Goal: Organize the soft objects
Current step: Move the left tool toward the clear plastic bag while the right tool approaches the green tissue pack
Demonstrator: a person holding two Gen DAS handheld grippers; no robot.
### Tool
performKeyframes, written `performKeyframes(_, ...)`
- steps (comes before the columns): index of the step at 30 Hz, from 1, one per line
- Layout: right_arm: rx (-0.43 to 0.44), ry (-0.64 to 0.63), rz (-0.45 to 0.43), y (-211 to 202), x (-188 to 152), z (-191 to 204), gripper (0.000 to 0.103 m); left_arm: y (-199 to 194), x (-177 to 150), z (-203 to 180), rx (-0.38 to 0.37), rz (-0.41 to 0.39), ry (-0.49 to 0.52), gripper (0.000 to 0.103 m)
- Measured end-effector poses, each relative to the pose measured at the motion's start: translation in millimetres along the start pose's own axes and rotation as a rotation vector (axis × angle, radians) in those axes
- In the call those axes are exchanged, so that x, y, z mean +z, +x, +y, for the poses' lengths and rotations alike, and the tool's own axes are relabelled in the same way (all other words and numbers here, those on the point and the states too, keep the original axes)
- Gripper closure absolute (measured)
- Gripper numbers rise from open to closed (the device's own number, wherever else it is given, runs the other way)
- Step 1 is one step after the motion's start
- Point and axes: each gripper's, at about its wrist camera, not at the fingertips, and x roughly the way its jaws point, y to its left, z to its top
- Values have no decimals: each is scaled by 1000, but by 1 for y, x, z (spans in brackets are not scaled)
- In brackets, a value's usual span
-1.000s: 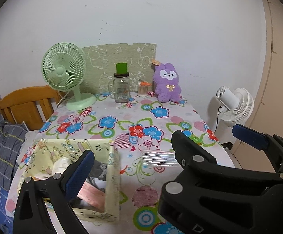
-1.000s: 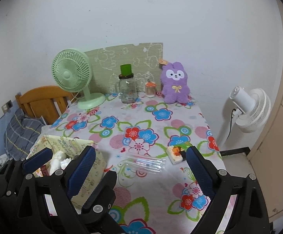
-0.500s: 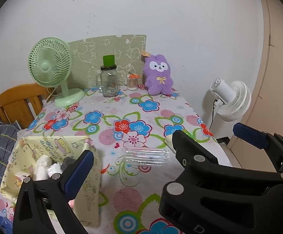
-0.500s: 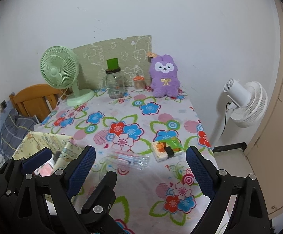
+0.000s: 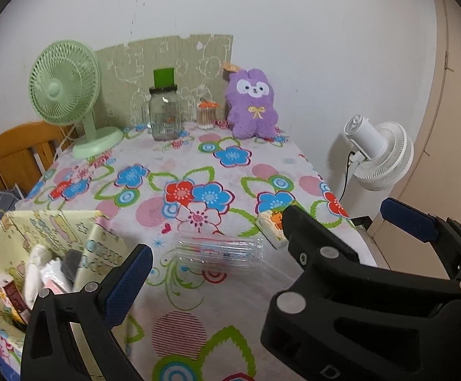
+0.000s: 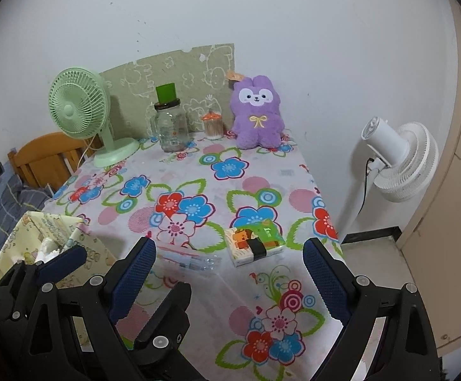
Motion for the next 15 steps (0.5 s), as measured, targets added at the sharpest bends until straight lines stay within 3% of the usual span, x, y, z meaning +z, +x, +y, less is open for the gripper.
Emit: performKeyframes(15, -6, 25, 61, 48, -5, -18, 7, 49, -2, -5, 43, 84, -20, 0)
